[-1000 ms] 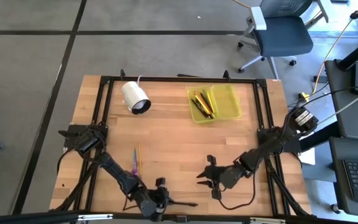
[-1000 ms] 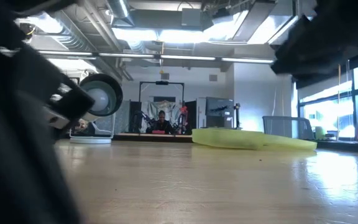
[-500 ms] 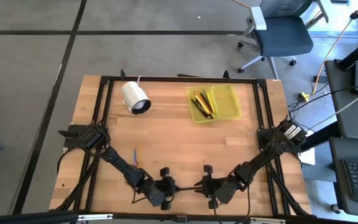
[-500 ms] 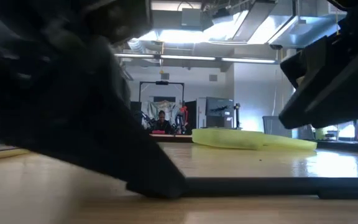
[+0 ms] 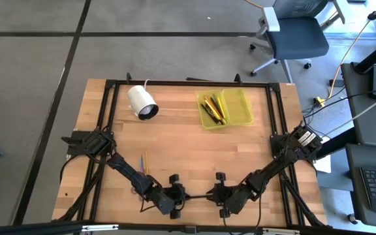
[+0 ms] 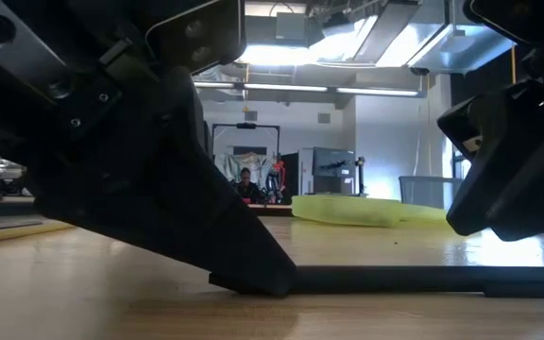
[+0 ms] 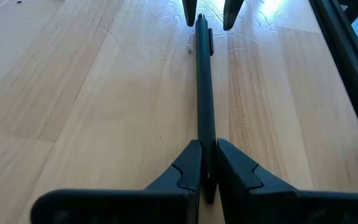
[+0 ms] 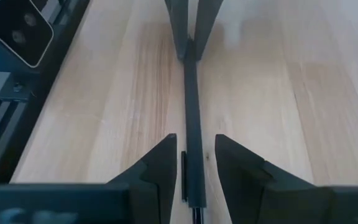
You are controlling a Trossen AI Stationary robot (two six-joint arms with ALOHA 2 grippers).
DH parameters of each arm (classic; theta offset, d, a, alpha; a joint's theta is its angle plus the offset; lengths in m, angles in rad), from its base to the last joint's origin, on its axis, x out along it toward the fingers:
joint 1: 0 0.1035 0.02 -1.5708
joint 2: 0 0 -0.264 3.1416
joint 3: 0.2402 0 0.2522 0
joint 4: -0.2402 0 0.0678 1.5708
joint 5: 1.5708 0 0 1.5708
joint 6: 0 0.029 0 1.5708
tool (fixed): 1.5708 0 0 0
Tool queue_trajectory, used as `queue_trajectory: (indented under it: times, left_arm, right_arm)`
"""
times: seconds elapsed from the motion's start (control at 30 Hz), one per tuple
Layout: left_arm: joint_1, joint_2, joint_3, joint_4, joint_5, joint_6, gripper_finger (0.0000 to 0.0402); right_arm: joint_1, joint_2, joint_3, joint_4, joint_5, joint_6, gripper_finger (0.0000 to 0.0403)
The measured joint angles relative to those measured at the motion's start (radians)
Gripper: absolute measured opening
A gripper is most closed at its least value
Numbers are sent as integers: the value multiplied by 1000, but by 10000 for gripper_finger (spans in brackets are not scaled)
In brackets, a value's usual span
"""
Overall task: Pick & place school supplies into a supply box
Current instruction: Put the black pen into the yellow supply box
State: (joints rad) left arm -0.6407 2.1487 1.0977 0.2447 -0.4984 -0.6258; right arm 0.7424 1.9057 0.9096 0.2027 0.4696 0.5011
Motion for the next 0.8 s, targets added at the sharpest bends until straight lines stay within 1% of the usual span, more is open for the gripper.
queue_trajectory:
  times: [0.13, 0.27, 0.37, 0.43, 0.67, 0.8]
  left_arm:
    - [0, 0, 0, 0, 2, 0, 20]
    - [0, 0, 0, 1, 3, 0, 20]
    - [0, 0, 0, 1, 5, 0, 20]
    - [-1, 0, 0, 1, 6, 0, 20]
    - [-1, 0, 0, 4, 10, 2, 20]
    - [-1, 0, -2, 18, 12, 24, 20]
  right_arm:
    - [-2, 0, 0, 0, -5, 14, 114]
    - [-3, 0, 0, -5, -30, 15, 115]
    - [-9, 0, 0, -16, -65, 19, 122]
    - [-12, 0, 0, -15, -71, 22, 135]
    - [-22, 0, 0, -22, -47, 23, 204]
    - [-22, 0, 0, -25, -55, -4, 225]
